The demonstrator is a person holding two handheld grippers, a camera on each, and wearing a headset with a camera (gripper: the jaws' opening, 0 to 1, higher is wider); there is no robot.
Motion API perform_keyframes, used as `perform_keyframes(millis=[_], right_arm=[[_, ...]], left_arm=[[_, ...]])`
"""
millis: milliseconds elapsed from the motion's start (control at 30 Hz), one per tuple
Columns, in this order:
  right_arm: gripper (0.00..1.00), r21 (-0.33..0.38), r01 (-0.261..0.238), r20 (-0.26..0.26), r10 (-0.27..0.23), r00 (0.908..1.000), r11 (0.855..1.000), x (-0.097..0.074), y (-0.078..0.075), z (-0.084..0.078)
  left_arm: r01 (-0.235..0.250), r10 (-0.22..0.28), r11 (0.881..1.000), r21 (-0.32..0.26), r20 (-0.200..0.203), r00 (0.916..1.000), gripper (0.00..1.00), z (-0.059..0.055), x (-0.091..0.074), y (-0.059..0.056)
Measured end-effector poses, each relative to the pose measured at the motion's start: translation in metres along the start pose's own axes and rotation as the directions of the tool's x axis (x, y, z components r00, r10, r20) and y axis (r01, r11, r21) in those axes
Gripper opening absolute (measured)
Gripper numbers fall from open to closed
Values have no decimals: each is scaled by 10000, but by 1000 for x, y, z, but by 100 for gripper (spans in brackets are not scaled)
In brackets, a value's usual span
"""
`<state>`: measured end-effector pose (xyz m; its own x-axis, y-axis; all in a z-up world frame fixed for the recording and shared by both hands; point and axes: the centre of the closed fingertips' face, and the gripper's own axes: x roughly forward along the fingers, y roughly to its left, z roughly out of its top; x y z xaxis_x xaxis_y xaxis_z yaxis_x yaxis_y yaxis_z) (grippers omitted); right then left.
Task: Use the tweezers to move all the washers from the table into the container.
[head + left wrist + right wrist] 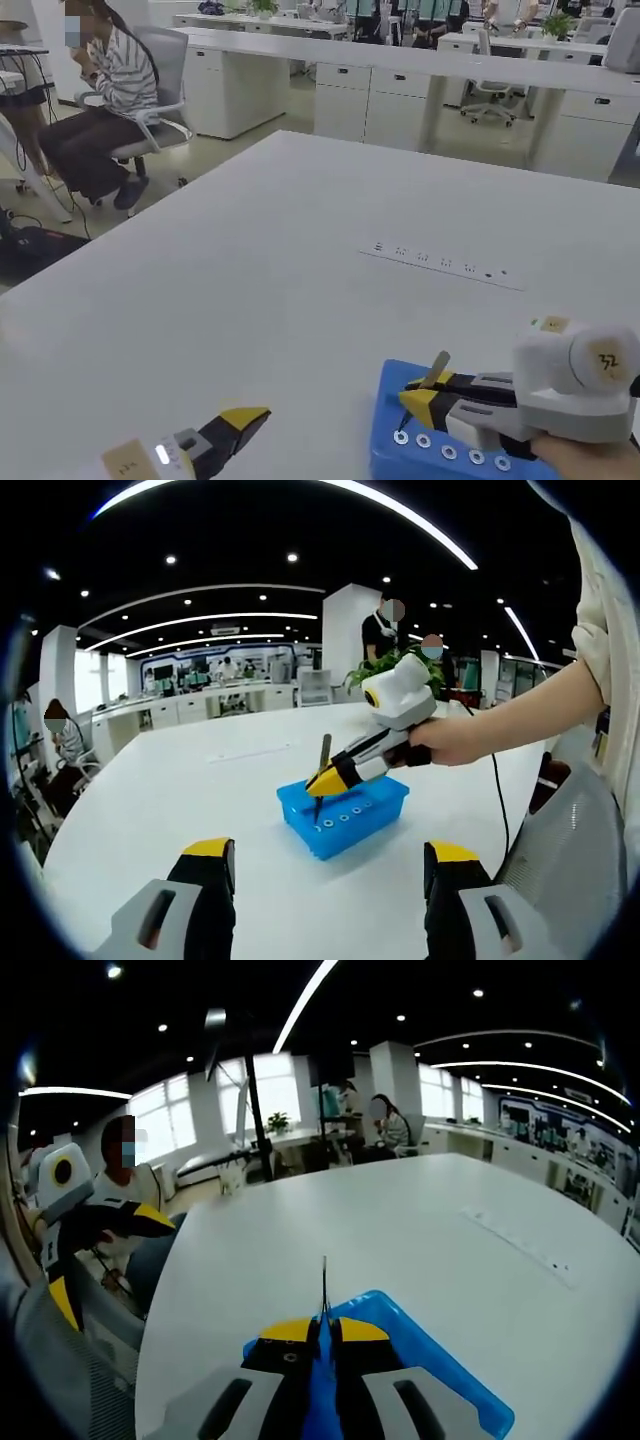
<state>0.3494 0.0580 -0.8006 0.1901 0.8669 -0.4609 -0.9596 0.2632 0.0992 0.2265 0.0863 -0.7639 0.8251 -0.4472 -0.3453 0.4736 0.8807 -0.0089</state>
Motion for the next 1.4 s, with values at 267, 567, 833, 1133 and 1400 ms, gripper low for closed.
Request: perform_keyframes(millis=[267,567,833,1133,1400], right_arm=[[4,-216,-101,405,110,9991,9997,-19,13,11],[4,-107,-375,785,382,9962,9992,-41,30,17],[4,-203,-1085,357,1091,9934,9939,-53,52,2],[4,-27,-2011,-60,2011,9795,9796,-60,74,-17],[4,-688,-2889,-981,2817,9545,9549,-62,100,-38]], left_arm=[[349,-348,9992,-175,57,9994,75,2,1,-5],[1256,-1258,9920,-78,-278,9917,59,2,2,-22],[2312,-2325,9723,-346,-415,9717,36,11,2,-35],[3225,-3214,9464,178,-484,9457,29,33,9,-48],[4123,-4072,9070,860,-710,9106,21,39,10,-62]])
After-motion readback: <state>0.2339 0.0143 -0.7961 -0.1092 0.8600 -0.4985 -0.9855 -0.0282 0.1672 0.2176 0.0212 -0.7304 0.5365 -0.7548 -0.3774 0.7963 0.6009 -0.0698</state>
